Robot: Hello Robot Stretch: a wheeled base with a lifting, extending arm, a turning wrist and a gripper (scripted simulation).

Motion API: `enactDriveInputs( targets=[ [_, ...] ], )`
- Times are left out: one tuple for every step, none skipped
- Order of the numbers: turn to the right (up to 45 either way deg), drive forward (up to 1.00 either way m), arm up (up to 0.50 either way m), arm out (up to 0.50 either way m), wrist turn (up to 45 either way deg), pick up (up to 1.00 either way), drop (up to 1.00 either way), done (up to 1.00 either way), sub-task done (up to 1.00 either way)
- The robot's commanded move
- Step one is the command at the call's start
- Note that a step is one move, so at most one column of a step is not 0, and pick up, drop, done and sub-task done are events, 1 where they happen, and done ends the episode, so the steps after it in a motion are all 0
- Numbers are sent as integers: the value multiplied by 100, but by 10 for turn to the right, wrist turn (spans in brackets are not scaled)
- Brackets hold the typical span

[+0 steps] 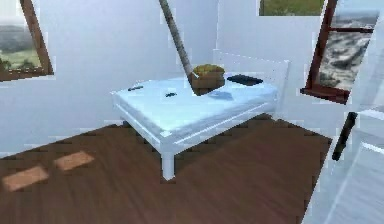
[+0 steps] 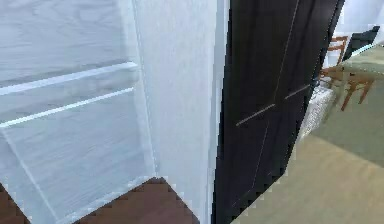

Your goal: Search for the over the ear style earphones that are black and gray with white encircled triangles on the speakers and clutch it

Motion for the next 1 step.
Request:
enactDriveInputs(
  targets=[
    [0,100,0,0,0,0,0,0,0]
  ],
)
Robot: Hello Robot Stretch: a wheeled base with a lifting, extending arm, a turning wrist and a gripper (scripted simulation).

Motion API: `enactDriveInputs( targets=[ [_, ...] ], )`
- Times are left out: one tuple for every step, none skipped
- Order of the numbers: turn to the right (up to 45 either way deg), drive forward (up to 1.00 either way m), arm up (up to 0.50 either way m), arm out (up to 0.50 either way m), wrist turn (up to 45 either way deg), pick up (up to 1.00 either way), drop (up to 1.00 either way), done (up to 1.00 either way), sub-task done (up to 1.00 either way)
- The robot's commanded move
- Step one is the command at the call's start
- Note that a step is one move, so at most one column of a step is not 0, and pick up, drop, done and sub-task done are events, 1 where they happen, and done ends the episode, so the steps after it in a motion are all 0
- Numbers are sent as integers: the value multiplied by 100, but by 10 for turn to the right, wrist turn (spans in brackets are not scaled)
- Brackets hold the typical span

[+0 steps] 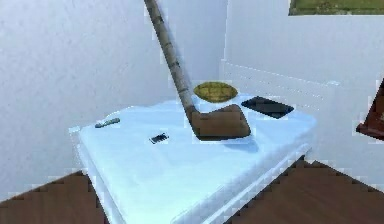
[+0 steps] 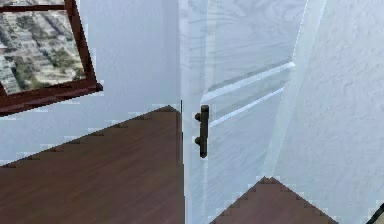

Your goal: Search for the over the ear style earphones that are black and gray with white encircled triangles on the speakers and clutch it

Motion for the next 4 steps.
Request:
enactDriveInputs(
  targets=[
    [90,0,0,0,0,0,0,0,0],
    [0,10,0,0,0,0,0,0,0],
    [450,0,0,0,0,0,0,0,0],
    [150,0,0,0,0,0,0,0,0]
  ],
)
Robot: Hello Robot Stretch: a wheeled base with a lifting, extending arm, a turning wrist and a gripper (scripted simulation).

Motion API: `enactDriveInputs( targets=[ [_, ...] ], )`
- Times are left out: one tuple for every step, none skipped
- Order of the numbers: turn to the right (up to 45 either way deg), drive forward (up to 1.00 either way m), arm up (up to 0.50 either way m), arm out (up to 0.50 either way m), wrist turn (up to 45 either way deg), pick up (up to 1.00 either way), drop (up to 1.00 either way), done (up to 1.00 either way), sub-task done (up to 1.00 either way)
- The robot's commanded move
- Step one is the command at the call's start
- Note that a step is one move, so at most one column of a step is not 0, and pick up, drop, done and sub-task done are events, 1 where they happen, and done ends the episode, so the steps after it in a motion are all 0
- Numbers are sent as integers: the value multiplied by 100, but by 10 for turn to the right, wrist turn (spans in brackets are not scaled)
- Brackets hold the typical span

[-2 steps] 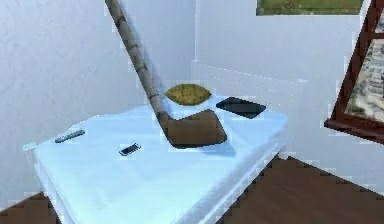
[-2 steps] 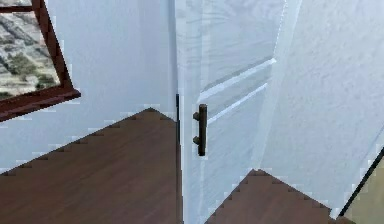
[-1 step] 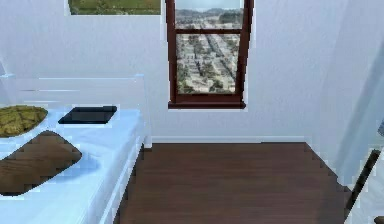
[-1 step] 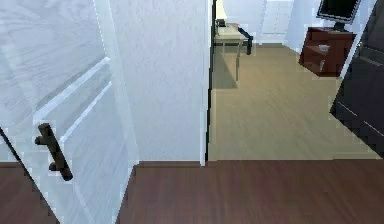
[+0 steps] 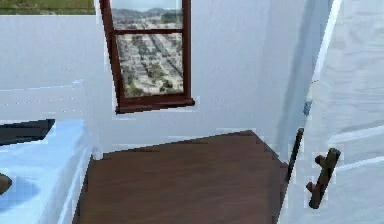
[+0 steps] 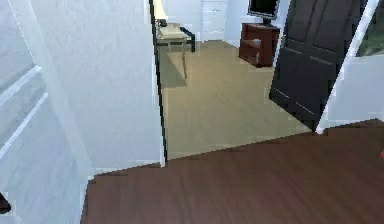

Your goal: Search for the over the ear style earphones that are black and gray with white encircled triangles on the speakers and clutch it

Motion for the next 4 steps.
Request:
enactDriveInputs(
  targets=[
    [0,75,0,0,0,0,0,0,0],
    [300,0,0,0,0,0,0,0,0],
    [0,30,0,0,0,0,0,0,0],
    [360,0,0,0,0,0,0,0,0]
  ],
)
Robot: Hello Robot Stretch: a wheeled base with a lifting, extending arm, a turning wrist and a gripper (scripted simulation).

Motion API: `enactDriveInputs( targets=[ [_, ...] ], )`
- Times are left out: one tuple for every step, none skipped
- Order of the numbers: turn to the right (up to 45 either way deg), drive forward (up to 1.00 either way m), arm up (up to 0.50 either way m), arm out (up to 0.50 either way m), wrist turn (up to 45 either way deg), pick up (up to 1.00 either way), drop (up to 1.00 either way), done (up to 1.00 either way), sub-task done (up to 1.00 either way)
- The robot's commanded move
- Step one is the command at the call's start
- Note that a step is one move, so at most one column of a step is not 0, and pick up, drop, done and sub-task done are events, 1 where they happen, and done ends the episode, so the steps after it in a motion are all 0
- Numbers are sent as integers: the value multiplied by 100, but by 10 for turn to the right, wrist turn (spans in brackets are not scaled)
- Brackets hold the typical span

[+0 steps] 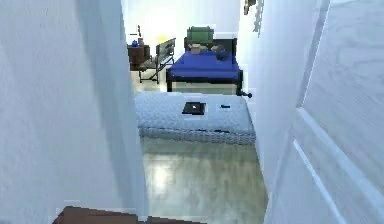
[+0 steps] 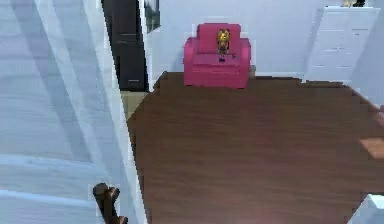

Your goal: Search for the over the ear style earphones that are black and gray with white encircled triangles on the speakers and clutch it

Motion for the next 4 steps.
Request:
enactDriveInputs(
  targets=[
    [0,100,0,0,0,0,0,0,0],
    [30,0,0,0,0,0,0,0,0],
    [0,20,0,0,0,0,0,0,0],
    [-450,0,0,0,0,0,0,0,0]
  ],
)
